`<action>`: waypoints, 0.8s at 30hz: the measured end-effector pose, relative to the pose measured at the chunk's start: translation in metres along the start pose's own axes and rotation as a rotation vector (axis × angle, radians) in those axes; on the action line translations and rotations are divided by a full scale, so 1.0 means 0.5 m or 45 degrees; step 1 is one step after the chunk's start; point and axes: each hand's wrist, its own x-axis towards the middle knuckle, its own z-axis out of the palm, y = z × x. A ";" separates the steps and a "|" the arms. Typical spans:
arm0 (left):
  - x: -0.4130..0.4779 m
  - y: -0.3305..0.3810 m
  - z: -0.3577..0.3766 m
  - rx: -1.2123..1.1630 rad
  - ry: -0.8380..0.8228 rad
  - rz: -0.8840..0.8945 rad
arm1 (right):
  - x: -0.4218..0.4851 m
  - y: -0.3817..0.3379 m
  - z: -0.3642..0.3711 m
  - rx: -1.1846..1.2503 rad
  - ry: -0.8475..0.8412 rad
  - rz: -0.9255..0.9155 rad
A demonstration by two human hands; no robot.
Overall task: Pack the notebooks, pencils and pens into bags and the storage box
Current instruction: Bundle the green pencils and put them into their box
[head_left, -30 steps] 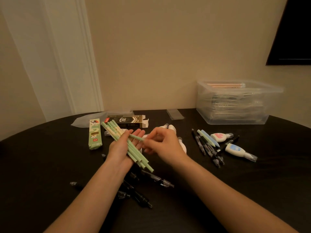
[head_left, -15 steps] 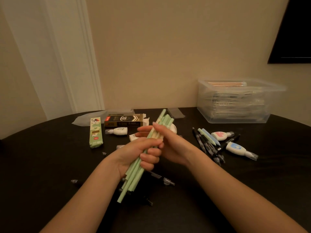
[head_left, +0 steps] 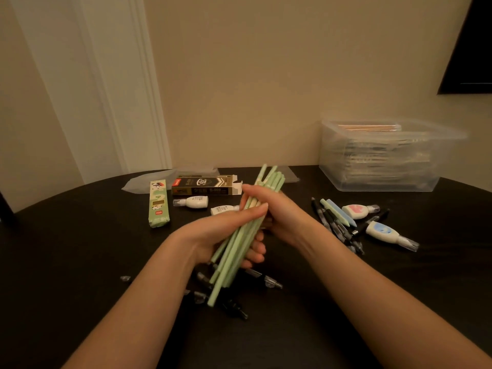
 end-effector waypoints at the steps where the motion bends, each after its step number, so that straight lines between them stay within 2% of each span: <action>1: -0.002 0.001 -0.007 0.066 0.049 0.002 | 0.004 -0.001 -0.007 0.042 0.045 -0.021; 4: -0.009 0.001 -0.041 0.070 0.137 0.015 | 0.015 0.003 -0.033 0.247 0.149 -0.041; 6: -0.005 0.003 -0.062 0.052 0.292 -0.003 | 0.024 0.013 -0.048 0.326 0.247 -0.017; 10: 0.048 -0.014 -0.117 0.251 0.862 0.079 | 0.037 0.031 -0.062 0.429 0.495 0.023; 12: 0.077 -0.028 -0.164 0.510 1.147 0.119 | 0.040 0.036 -0.067 0.453 0.594 0.045; 14: 0.092 -0.037 -0.214 0.764 1.337 0.104 | 0.042 0.040 -0.073 0.477 0.648 0.048; 16: 0.097 -0.043 -0.256 1.036 1.327 0.053 | 0.044 0.041 -0.077 0.516 0.664 0.033; 20: 0.077 -0.048 -0.312 1.824 0.954 -0.228 | 0.044 0.047 -0.082 0.545 0.700 0.062; 24: 0.063 -0.057 -0.331 2.132 0.704 -0.436 | 0.046 0.048 -0.078 0.559 0.712 0.088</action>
